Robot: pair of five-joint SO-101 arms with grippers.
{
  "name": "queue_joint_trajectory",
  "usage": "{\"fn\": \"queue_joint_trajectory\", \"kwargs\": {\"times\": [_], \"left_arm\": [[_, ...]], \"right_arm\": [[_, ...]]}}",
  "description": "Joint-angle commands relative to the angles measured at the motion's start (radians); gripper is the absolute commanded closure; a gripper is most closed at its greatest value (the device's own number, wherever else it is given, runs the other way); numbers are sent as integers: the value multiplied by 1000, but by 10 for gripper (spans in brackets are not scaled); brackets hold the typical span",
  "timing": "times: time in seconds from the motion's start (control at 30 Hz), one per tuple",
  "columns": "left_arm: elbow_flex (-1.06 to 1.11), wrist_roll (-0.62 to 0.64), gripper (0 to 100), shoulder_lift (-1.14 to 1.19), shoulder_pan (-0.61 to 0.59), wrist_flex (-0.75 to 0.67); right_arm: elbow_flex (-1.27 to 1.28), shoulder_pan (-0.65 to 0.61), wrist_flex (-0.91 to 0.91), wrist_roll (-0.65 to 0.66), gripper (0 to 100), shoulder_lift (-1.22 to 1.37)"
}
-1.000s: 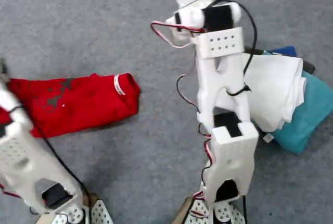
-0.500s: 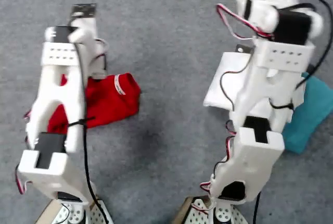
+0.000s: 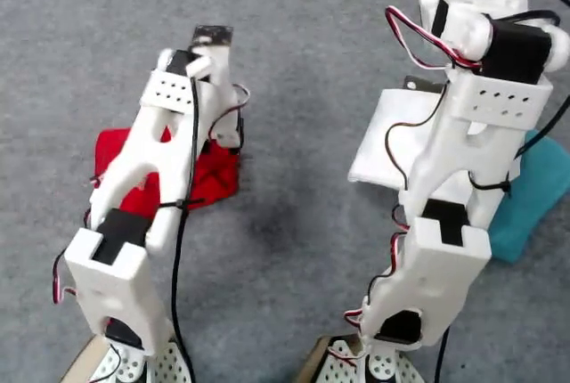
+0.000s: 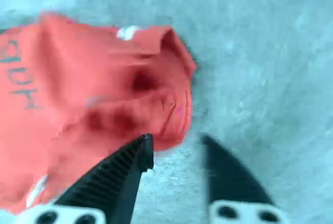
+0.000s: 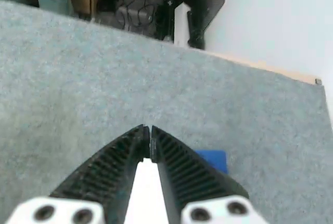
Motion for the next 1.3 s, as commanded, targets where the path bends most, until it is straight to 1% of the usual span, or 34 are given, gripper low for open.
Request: {"fn": "queue_joint_trajectory", "kwargs": {"times": [0.0,0.07,0.13,0.17,0.23,0.27,0.3,0.4,0.47,0.57,0.63,0.7,0.77,0.87,0.93,1.0,1.07,1.17,1.2,1.27], "left_arm": [[-232,51,699,-11,-41,91],[-364,2,724,-12,-94,114],[-504,-64,786,-12,-185,121],[-567,-89,834,-14,-251,121],[-657,-123,960,-21,-412,121],[-674,-150,980,-21,-492,121],[-670,-172,952,-25,-579,121],[-639,-222,973,-21,-848,120],[-611,-247,971,-17,-1013,120],[-516,-327,971,-17,-1205,118],[-443,-364,971,-17,-1290,115],[-349,-394,971,-17,-1346,83],[-260,-417,971,-26,-1379,23],[-153,-431,971,-26,-1397,-34],[-107,-471,971,-26,-1409,-55],[-94,-491,971,-28,-1423,-68],[-96,-493,971,-28,-1425,-74],[-97,-496,971,-26,-1417,-74],[-97,-497,971,-25,-1417,-75],[-88,-497,971,-20,-1417,-91]], "right_arm": [[18,-54,64,44,984,-51],[47,-137,84,101,984,-58],[87,-218,83,112,984,-64],[108,-276,83,112,984,-68],[185,-396,83,109,984,-76],[225,-465,81,106,984,-76],[259,-535,78,101,984,-70],[395,-732,3,83,984,-36],[456,-830,-86,110,984,7],[499,-907,-276,114,984,111],[484,-937,-361,114,984,197],[440,-959,-390,114,984,288],[374,-973,-385,114,984,375],[285,-971,-385,120,984,512],[226,-947,-365,121,984,585],[140,-930,-285,121,984,622],[35,-925,-153,129,984,630],[-99,-948,35,183,984,634],[-111,-953,77,193,984,638],[-90,-951,84,175,984,638]]}}
